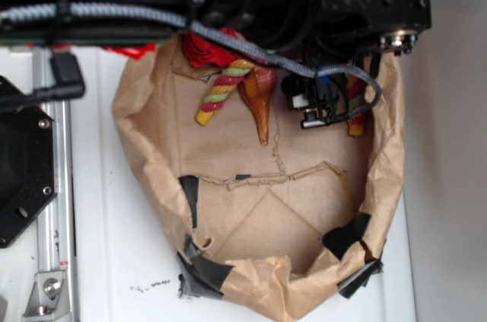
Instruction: Grab the multicolored rope.
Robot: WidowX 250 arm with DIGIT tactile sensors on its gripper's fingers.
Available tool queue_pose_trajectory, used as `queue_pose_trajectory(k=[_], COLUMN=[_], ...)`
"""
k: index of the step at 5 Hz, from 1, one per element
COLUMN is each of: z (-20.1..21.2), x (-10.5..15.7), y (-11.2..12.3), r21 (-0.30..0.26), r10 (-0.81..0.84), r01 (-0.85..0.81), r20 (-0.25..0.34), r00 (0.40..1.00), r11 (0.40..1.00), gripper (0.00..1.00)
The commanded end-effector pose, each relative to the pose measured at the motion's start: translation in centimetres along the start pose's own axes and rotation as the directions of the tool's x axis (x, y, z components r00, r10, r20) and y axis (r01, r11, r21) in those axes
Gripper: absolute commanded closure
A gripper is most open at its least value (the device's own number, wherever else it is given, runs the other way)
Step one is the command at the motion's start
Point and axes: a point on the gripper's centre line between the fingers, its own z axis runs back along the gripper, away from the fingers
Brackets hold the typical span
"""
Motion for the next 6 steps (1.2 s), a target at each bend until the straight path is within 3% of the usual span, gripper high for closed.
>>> queue_pose_trajectory(k=[1,2,3,4,5,6], z=[2.7,1.7,-1.1,-2.2,-1.7,-1.4], x=[-2.2,-1.3,0.6,0.7,0.0,-0.1], y=[3.0,3.5,2.5,1.8,2.0,2.0], r21=[0.024,0.003,-0.05,-0.084,-0.055,-0.042], r10=[0.013,0.036,0.036,0.053,0.098,0.094], r01=[-0.015,-0.037,-0.036,-0.058,-0.099,-0.094], r20=[0.089,0.061,-0.018,-0.057,-0.026,-0.01], r00=[0.996,0.997,0.999,0.997,0.995,0.996], r11=[1.0,0.999,0.998,0.995,0.994,0.995], gripper=[0.0,0.0,0.0,0.0,1.0,1.0])
